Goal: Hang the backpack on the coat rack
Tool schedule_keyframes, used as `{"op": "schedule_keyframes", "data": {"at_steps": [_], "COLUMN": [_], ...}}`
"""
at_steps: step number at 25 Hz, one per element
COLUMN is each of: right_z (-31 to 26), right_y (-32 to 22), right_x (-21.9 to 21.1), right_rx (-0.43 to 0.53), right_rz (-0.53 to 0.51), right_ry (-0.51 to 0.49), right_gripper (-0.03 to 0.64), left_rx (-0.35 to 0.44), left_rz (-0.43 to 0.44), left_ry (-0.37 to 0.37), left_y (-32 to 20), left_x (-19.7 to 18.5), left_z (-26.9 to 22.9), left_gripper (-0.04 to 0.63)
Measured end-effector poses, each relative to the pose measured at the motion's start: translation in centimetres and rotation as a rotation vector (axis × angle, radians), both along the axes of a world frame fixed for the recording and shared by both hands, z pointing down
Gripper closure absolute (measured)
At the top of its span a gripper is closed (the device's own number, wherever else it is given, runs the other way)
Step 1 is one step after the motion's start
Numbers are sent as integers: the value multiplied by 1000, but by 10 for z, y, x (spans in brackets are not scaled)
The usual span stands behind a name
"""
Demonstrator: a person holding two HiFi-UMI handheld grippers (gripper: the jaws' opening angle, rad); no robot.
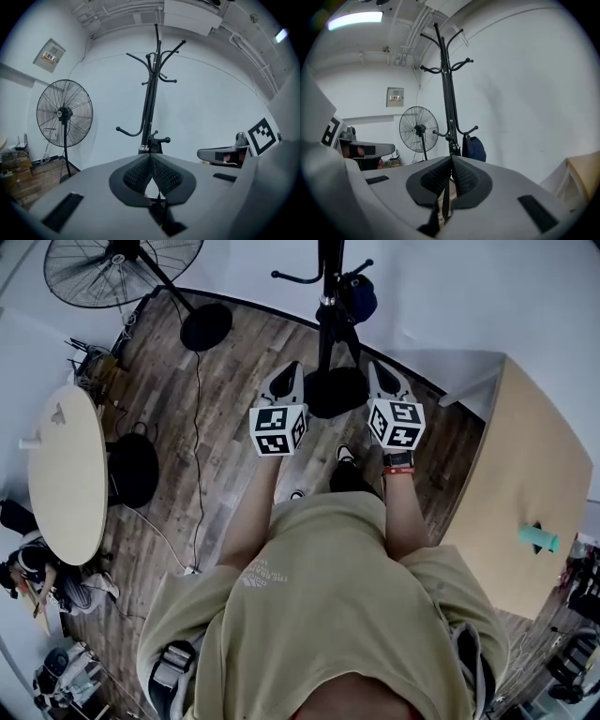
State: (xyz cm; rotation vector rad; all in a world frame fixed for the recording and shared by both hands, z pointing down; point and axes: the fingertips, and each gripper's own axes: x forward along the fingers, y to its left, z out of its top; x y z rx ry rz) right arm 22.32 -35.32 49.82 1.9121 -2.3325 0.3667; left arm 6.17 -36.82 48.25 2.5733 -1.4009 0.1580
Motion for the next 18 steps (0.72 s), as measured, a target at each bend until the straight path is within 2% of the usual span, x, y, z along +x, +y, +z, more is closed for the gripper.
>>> {"op": "schedule_keyframes", "data": {"at_steps": [9, 18], "right_z": [-48, -64], "right_y": [24, 29], "right_x": [-8, -14], "right_rx": [62, 80], "right_rz": [14, 11], "right_ry": [-1, 34], "right_gripper": [601, 601], "left_rx": [46, 75], "left_rz": [10, 29], "left_ry": [55, 32], "left_y": [23, 36], "left_x": [0, 5], "left_z": [-40, -49], "left_gripper": [571, 571]}}
